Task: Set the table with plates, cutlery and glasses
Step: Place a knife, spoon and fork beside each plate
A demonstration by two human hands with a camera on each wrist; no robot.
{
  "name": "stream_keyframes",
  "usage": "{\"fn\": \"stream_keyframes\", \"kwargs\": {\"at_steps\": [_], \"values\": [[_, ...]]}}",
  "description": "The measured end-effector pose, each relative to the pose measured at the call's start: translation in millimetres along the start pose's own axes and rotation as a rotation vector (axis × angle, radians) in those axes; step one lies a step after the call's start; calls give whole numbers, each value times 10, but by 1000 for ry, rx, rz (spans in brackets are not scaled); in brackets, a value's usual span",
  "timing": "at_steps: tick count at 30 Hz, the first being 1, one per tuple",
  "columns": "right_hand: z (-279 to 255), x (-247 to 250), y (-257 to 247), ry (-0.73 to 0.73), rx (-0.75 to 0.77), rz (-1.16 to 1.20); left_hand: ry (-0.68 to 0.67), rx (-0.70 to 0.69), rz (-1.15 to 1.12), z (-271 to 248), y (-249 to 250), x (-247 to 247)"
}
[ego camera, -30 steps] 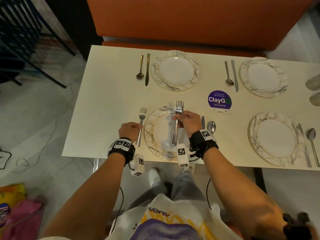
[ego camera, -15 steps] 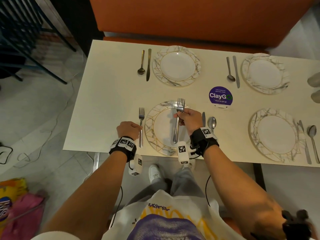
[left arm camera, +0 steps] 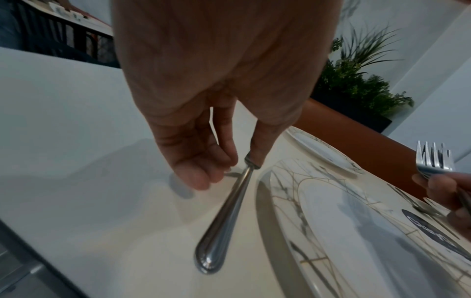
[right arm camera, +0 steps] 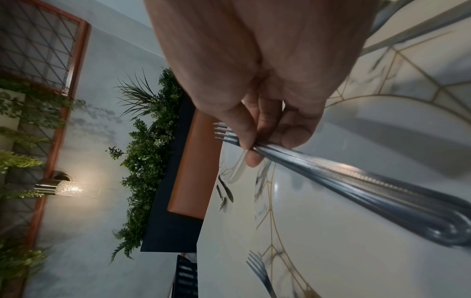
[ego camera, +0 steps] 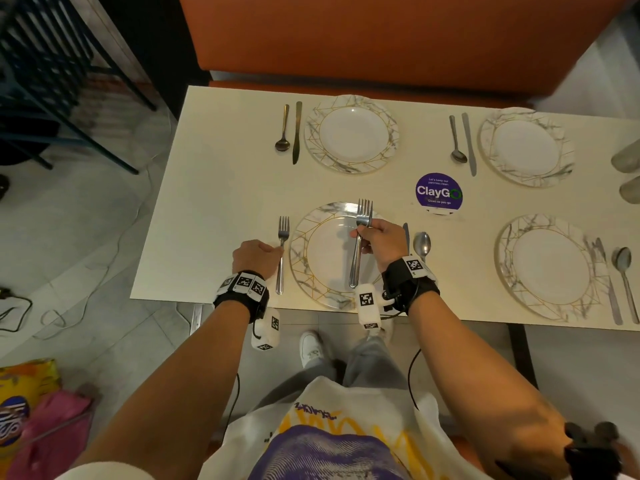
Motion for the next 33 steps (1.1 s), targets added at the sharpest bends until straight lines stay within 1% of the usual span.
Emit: {"fn": "stream_keyframes", "kwargs": {"at_steps": [3,5,10,13,16,17,19,22,24,28,33], "values": [[-27,63,-61,9,1,22,76,-53,69,-95,196,74],[-45,137,-111,18,11,36,107,-114,51,-163,394,53],[-38,441,-216,37,29,65,48,-310,-66,-389,952,-226],[26,691,-296,58,34,95,-86,-418,-93,-589,1358,-480],[111,954,-338,95,43,104,-302,-450,-132,-766,1694,-788],[236,1296,-377,128,58,92,-370,-482,-120,-901,1984,-1086],[245,1322,-332,104,58,74,-431,-475,-112,-977,2005,-1166],[433,1761,-332,108,45,129,-489,-459,-176,-1230,2347,-1567],[566,2095,-342,122,43,116,-486,-443,-201,-1390,2554,-1829],[807,2685,-365,94,27,80,-503,-411,-255,-1587,2907,-2318],[1069,3170,-392,47,-10,78,-494,-390,-292,-1765,3213,-2720]]}}
Point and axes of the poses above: each hand's wrist, its own z-axis towards the middle knuckle, its own x-axis out of the back of the hand, y = z × x, the point moved 1 cm from there along z, towards the middle knuckle, and after that the axes turned 6 degrees about y, right-handed, at the moved point
